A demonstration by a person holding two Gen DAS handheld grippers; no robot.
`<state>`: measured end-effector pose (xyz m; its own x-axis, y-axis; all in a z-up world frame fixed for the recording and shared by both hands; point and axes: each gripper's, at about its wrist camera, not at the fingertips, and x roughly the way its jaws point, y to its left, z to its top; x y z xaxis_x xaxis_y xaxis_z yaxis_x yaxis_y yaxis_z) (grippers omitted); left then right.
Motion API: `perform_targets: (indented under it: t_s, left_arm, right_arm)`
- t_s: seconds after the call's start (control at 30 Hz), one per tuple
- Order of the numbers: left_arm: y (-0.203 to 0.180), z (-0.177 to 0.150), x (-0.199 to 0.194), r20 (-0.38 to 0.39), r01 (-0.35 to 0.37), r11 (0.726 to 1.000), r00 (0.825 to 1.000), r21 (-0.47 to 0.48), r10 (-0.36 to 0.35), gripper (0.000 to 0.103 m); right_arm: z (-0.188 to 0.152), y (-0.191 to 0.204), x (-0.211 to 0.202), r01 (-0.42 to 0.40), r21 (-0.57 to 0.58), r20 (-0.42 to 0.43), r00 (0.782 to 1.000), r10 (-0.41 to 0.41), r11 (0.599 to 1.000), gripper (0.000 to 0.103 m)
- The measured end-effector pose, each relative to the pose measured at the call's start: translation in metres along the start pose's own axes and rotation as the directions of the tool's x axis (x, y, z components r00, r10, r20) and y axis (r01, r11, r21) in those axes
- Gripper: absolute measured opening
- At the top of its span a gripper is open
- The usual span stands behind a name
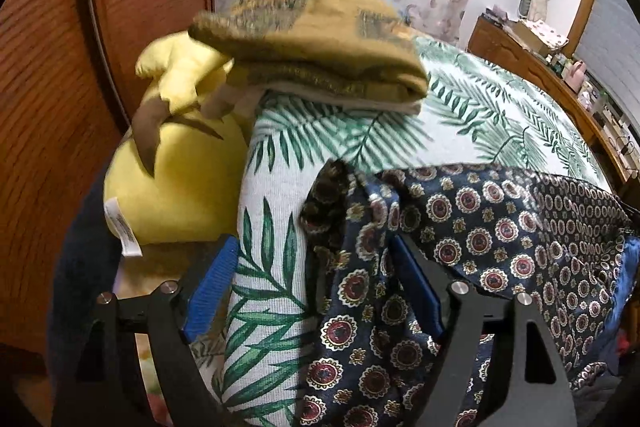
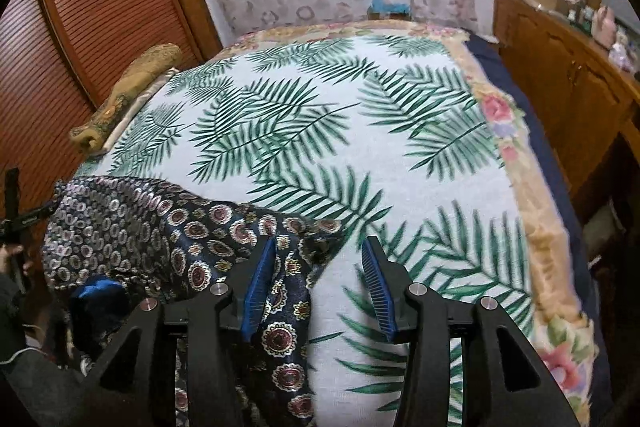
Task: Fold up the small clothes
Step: 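Lift the navy shirt with both grippers and fold it over toward the collar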
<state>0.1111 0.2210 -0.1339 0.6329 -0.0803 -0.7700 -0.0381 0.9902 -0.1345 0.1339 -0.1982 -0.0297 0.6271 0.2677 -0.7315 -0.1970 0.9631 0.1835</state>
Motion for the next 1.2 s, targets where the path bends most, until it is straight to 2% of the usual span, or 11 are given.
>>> perform_targets:
  t_s: [0.1, 0.2, 0.27, 0.33, 0.57, 0.7, 0.8, 0.83, 0.87, 0.97, 1.2]
  left_arm:
    - [-0.004, 0.003, -0.015, 0.066, 0.013, 1.0, 0.998, 0.012, -0.014, 0.08]
    - [-0.009, 0.008, -0.024, 0.099, 0.044, 0.999, 0.994, 0.024, -0.046, 0.07]
    - [-0.012, 0.011, -0.022, 0.084, 0.054, 0.998, 0.995, 0.038, -0.057, 0.057]
    - [-0.013, 0.013, -0.018, 0.076, 0.046, 0.998, 0.996, 0.043, -0.049, 0.053]
    - [-0.011, 0.013, 0.0, 0.024, 0.041, 0.999, 0.999, 0.023, -0.041, 0.052]
    - [-0.015, 0.011, 0.007, 0.007, 0.026, 0.999, 1.0, 0.042, -0.026, 0.042]
    - [-0.017, 0.009, 0.008, 0.015, 0.029, 0.998, 0.999, 0.056, -0.03, 0.036]
    - [-0.016, 0.009, 0.008, 0.02, 0.034, 0.998, 0.999, 0.054, -0.035, 0.029]
    - [-0.015, 0.008, 0.007, 0.023, 0.055, 0.997, 0.998, 0.049, -0.056, 0.018]
    - [-0.016, 0.006, -0.003, 0.044, 0.083, 0.995, 0.995, 0.045, -0.085, 0.005]
    - [-0.035, 0.003, -0.076, 0.195, 0.144, 0.987, 0.968, 0.076, -0.156, 0.004]
  right_arm:
    - [-0.001, 0.004, 0.005, -0.018, -0.005, -0.018, 1.0, 0.018, 1.0, 0.047]
    - [-0.004, 0.014, 0.007, -0.032, -0.029, -0.022, 0.999, 0.031, 0.999, 0.047]
    - [-0.005, 0.018, 0.009, -0.006, -0.047, -0.024, 1.0, 0.005, 0.999, 0.047]
    - [-0.005, 0.018, 0.012, 0.03, -0.058, -0.022, 0.999, -0.032, 0.998, 0.047]
    - [-0.003, 0.014, 0.029, 0.08, -0.047, -0.019, 0.997, -0.081, 0.996, 0.053]
    - [-0.004, 0.022, 0.033, 0.07, -0.069, -0.015, 0.997, -0.071, 0.995, 0.053]
    - [-0.003, 0.03, 0.039, 0.022, -0.108, -0.036, 0.999, -0.026, 0.994, 0.032]
    - [-0.002, 0.032, 0.041, 0.021, -0.116, -0.04, 0.999, -0.026, 0.993, 0.026]
    - [-0.002, 0.034, 0.043, 0.02, -0.128, -0.044, 0.999, -0.025, 0.992, 0.009]
    - [-0.004, 0.037, 0.04, -0.016, -0.128, -0.039, 0.999, 0.011, 0.992, 0.005]
    - [-0.02, 0.034, -0.016, -0.042, -0.078, 0.118, 0.992, 0.051, 0.996, 0.003]
